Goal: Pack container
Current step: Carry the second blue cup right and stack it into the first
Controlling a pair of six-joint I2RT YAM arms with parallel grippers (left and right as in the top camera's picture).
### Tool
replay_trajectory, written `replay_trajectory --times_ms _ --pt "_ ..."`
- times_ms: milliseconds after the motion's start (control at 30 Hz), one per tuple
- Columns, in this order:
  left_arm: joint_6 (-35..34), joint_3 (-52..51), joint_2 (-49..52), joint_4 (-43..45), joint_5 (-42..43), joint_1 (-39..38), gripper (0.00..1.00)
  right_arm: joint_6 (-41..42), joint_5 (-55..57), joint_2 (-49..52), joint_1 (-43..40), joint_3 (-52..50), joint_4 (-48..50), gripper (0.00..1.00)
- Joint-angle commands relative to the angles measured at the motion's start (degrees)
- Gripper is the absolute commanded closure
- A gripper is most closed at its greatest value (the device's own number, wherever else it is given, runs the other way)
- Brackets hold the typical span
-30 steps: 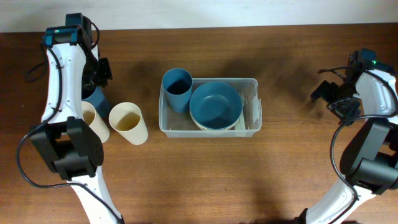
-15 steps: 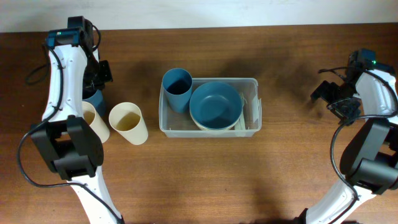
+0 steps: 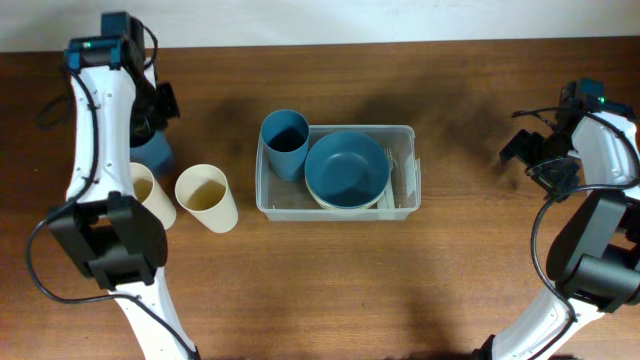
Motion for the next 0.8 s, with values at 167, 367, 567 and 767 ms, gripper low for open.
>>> replay_trajectory --times_ms 167,367,567,767 --pt "4.61 13.4 -13.03 -2.69 9.11 -6.58 0.98 0.68 0.52 -0.04 0.2 -0.2 0.02 0.01" --pt "7.32 14.19 -19.93 -2.58 8.68 -15.93 0.98 0.68 0.52 -0.04 0.2 -0.2 0.02 0.01" --pt "8.79 14.16 -20.94 -4.52 8.61 -21.79 0.98 0.68 0.52 -0.02 0.2 -0.2 0.02 0.01" --pt "10.29 14.16 -20.5 -8.94 8.61 -25.31 0.98 0.68 0.52 -0.02 0.2 -0.2 0.02 0.01"
